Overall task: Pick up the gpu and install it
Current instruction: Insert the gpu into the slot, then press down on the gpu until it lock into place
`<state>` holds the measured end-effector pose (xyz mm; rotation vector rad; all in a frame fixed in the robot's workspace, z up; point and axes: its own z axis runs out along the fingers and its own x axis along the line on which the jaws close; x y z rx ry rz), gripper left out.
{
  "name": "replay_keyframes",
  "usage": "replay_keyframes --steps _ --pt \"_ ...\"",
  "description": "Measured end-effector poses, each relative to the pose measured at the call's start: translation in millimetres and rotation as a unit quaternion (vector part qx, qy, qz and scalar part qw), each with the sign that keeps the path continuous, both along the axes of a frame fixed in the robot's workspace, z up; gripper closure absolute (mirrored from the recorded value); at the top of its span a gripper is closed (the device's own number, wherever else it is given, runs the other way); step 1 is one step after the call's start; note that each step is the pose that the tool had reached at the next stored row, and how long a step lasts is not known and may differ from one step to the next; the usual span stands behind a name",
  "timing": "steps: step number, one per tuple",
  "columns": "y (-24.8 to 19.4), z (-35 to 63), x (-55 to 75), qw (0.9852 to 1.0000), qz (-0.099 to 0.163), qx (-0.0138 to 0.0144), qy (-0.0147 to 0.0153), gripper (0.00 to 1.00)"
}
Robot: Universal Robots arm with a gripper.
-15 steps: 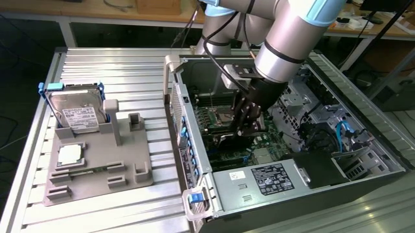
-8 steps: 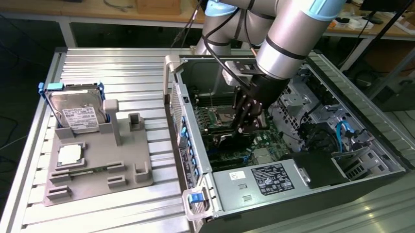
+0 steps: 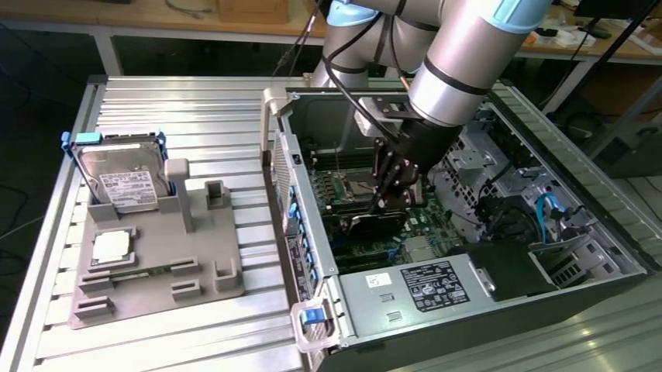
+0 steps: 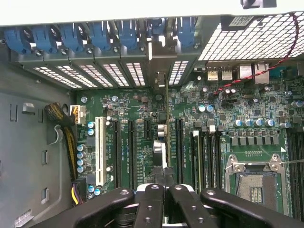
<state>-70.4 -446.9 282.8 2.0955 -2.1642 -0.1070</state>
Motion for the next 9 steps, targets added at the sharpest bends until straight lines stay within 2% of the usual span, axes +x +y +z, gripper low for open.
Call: replay_keyframes --steps 7,9 --pt "0.0 0.0 -0.5 1.0 0.0 0.0 0.0 0.89" --pt "0.0 0.1 -7.7 1.0 0.0 -0.0001 -0.001 0.89"
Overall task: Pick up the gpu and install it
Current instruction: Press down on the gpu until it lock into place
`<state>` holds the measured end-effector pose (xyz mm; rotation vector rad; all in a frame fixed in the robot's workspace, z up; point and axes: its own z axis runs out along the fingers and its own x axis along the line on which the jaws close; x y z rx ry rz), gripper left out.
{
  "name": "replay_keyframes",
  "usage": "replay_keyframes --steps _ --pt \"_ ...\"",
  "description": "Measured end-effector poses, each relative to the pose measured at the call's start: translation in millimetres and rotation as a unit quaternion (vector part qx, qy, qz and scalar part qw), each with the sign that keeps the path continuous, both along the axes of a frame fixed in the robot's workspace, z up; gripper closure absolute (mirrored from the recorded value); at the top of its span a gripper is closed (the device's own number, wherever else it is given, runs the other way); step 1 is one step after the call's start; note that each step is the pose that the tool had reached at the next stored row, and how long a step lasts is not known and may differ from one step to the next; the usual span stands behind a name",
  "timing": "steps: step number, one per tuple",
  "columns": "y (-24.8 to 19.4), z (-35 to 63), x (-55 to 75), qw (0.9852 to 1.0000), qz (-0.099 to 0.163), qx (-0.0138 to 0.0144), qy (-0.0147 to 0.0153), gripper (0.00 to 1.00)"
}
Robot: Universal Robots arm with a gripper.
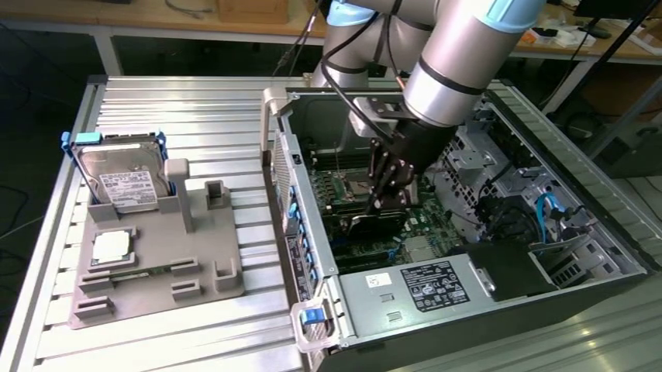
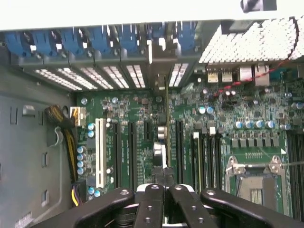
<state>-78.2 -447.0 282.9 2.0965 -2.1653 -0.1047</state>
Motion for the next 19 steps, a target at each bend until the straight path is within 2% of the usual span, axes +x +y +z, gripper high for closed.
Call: replay_keyframes --steps 7,10,15,19 --pt "0.0 -1.2 -22.5 1.0 0.0 0.0 -0.0076 0.89" --pt "0.2 -2.0 -28.0 1.0 -0.002 0.0001 -0.0078 0.89" --pt "0.2 -3.7 -29.3 0.9996 -0.027 -0.0002 -0.0078 0.89" --pt "0.2 -3.9 -32.7 0.9998 -0.017 0.0 -0.0078 0.89"
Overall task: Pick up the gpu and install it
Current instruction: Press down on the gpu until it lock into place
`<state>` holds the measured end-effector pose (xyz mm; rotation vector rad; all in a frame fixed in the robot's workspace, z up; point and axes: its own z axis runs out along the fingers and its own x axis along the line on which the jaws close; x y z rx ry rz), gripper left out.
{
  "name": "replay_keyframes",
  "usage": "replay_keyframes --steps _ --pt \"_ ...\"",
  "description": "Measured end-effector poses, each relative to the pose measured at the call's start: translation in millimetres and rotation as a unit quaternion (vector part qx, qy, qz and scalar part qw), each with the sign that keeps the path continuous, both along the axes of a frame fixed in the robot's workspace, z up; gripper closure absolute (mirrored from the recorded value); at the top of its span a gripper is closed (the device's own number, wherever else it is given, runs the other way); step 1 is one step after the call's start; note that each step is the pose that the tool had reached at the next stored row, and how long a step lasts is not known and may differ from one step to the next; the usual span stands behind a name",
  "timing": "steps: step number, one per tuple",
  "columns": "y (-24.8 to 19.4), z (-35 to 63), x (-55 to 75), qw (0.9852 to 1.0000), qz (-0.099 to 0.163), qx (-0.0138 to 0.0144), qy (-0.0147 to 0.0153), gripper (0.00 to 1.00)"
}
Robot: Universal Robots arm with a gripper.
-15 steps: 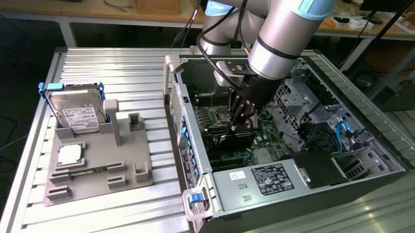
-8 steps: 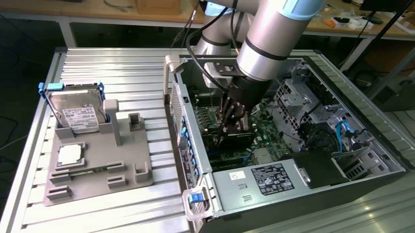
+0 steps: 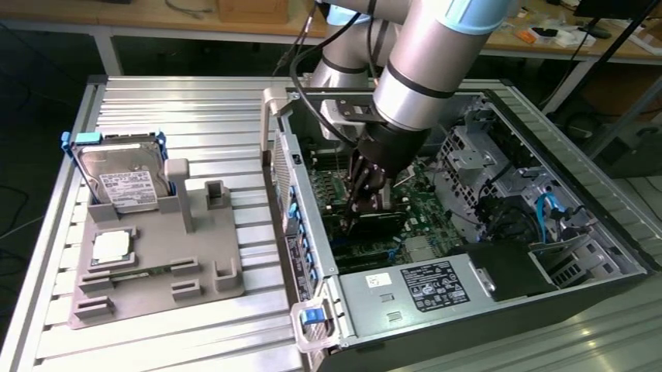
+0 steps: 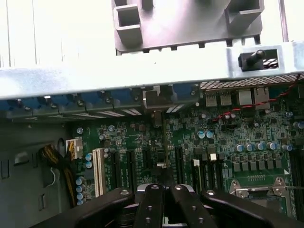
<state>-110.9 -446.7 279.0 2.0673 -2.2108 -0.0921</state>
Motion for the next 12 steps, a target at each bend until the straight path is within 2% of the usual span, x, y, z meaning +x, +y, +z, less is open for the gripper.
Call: replay_keyframes --steps 6,12 --pt "0.0 -0.8 -0.6 0.9992 0.041 0.0 0.0 0.89" --pt "0.9 -1.0 -21.9 0.9991 0.042 -0.0001 -0.0018 0.89"
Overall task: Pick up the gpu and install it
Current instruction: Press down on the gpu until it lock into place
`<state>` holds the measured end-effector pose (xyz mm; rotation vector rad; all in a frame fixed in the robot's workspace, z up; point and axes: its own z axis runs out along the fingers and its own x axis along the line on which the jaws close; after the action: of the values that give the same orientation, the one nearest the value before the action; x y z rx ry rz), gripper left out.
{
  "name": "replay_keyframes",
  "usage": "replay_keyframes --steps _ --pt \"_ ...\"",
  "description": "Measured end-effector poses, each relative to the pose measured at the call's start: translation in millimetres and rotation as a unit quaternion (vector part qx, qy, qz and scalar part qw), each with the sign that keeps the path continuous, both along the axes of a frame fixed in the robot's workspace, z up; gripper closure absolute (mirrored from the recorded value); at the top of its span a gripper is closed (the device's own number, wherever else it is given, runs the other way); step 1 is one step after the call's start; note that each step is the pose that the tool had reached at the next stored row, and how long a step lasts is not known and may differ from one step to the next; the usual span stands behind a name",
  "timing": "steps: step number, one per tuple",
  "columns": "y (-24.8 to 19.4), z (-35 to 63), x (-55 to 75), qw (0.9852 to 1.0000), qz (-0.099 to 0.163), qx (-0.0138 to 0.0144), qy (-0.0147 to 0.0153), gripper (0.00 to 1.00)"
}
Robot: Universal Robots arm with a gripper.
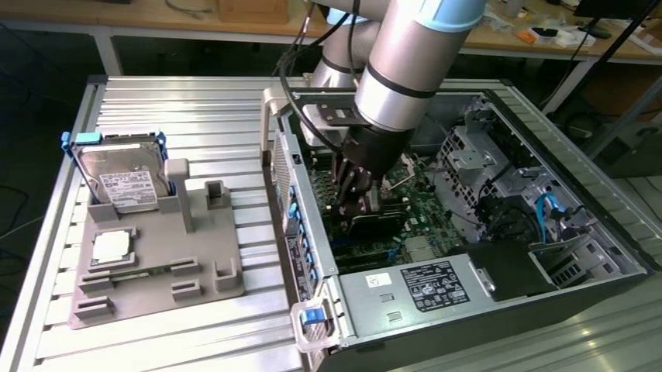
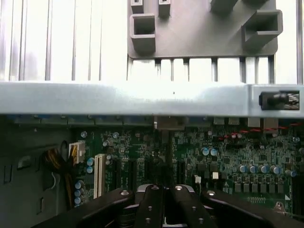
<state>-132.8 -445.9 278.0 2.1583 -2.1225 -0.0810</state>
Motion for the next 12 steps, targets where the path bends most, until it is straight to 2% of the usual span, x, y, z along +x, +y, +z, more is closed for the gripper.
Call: replay_keyframes --steps 2,5,10,12 --pt "0.3 0.0 -1.8 1.0 0.0 0.0 -0.0002 0.89" --pt "3.9 0.0 -1.9 1.0 0.0 -0.0003 -0.0003 0.89" --pt "3.9 -0.2 -2.1 1.0 0.0 -0.0003 -0.0003 0.89" --pt "3.9 -3.6 -2.7 1.0 0.0 -0.0004 0.0 0.89"
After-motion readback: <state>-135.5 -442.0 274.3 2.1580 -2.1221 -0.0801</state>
